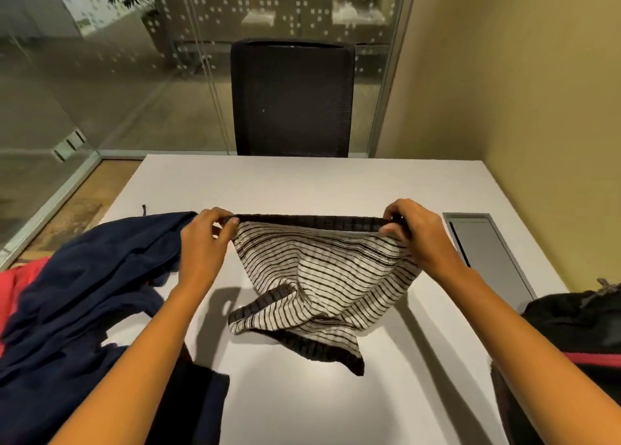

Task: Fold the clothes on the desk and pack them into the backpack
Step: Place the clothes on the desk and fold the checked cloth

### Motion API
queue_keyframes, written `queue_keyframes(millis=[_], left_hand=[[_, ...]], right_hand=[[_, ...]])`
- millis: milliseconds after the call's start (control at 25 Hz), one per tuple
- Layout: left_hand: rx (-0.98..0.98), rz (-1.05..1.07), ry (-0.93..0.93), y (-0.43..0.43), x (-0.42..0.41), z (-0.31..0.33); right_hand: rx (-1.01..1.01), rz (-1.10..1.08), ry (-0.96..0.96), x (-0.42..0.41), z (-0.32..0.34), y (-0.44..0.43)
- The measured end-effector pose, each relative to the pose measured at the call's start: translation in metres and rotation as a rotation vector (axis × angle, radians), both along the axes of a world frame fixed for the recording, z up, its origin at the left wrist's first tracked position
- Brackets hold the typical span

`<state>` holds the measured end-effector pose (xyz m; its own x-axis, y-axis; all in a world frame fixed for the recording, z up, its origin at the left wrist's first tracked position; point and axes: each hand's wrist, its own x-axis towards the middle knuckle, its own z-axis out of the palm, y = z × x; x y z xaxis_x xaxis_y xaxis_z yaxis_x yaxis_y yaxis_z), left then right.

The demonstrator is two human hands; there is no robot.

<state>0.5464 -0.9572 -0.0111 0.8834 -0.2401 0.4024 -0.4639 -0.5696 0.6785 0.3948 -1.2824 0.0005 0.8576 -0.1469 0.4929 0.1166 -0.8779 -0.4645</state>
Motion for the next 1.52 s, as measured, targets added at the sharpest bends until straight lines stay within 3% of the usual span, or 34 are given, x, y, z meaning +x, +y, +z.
queue_keyframes(millis=[160,520,760,1000,1200,1520], left_hand=[[0.006,0.082,-0.099,0.011,0.008,0.018],[0.124,0.188,-0.106,-0.002,0.05,0.054],[-0.202,0.191,-0.091,-0.02,0.092,0.111],[-0.337,0.241,-0.332,-0.011,0.05,0.154],[-0.338,0.112,-0.184,0.034,-0.005,0.085],[-0.06,-0.001,0.183,0.094,-0.108,-0.056]], right_hand=[[-0.275,0.053,0.064,-0.019,-0.009,-0.011],[-0.312,-0.219,0.116,0.003,0.015,-0.055],[-0.37,-0.413,-0.11,0.03,0.095,-0.079],[-0.434,-0.493,-0.511,0.003,0.145,-0.063],[-0.418,-0.508,-0.438,-0.056,0.083,-0.042],[-0.158,-0.439,0.044,-0.153,-0.061,-0.005]])
